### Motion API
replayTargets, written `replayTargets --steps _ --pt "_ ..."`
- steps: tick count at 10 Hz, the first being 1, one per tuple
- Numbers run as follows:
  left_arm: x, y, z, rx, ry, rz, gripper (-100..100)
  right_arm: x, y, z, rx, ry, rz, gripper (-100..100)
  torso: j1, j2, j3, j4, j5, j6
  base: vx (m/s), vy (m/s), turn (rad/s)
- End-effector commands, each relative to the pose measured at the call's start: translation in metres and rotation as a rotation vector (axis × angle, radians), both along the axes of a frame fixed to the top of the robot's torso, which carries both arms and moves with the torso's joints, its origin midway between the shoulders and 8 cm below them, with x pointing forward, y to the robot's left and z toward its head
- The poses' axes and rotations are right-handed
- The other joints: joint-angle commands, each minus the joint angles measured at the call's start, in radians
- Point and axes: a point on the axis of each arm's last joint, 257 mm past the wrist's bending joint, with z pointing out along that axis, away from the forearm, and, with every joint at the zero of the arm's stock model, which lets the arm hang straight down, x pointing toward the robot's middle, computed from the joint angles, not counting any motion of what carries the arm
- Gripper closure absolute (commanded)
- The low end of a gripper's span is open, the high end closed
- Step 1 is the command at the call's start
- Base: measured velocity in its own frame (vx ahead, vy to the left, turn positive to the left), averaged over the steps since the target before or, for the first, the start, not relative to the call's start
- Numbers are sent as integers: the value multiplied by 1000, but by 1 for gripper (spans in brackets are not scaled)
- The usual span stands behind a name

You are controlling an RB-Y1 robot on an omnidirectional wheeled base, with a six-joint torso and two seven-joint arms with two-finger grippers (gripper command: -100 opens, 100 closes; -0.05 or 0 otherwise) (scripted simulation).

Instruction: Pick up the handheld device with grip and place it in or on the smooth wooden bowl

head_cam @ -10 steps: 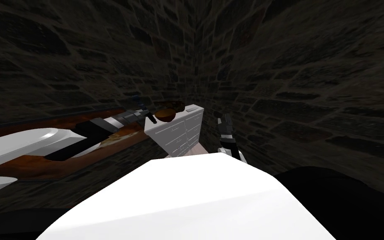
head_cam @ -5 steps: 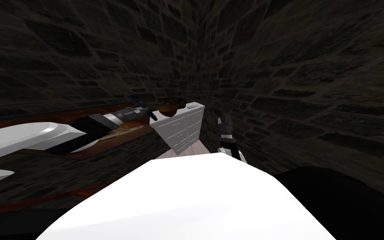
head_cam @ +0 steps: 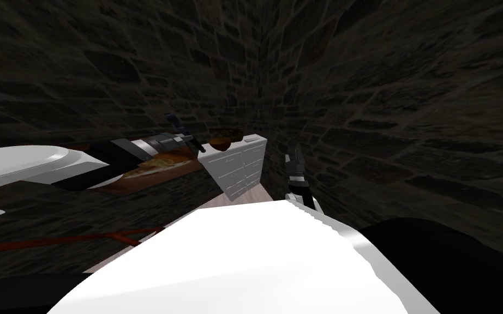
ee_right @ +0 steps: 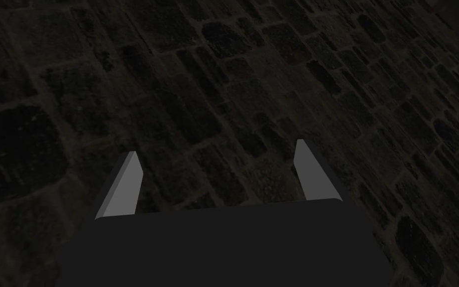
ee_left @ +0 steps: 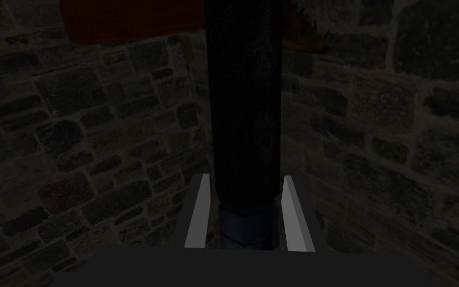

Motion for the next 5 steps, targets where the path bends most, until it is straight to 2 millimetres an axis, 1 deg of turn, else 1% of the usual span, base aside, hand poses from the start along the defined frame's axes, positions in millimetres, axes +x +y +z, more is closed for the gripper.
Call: replayTargets --steps 1,2,3,5 --pt "5 2 11 7 -9 6 100 0 0 0 0 0 0 0 0 0 0 0 0 0 -8 -94 84" --pt "11 5 24 9 -18 15 100 0 0 0 0 0 0 0 0 -1 0 0 0 0 10 -134 129" --pt "14 6 31 8 -23 20 100 0 0 0 0 0 0 0 -2 -2 -1 0 0 0 3 -157 99" --pt "18 9 44 2 -32 30 100 0 0 0 0 0 0 0 -3 -3 -1 0 -1 1 16 -120 56"
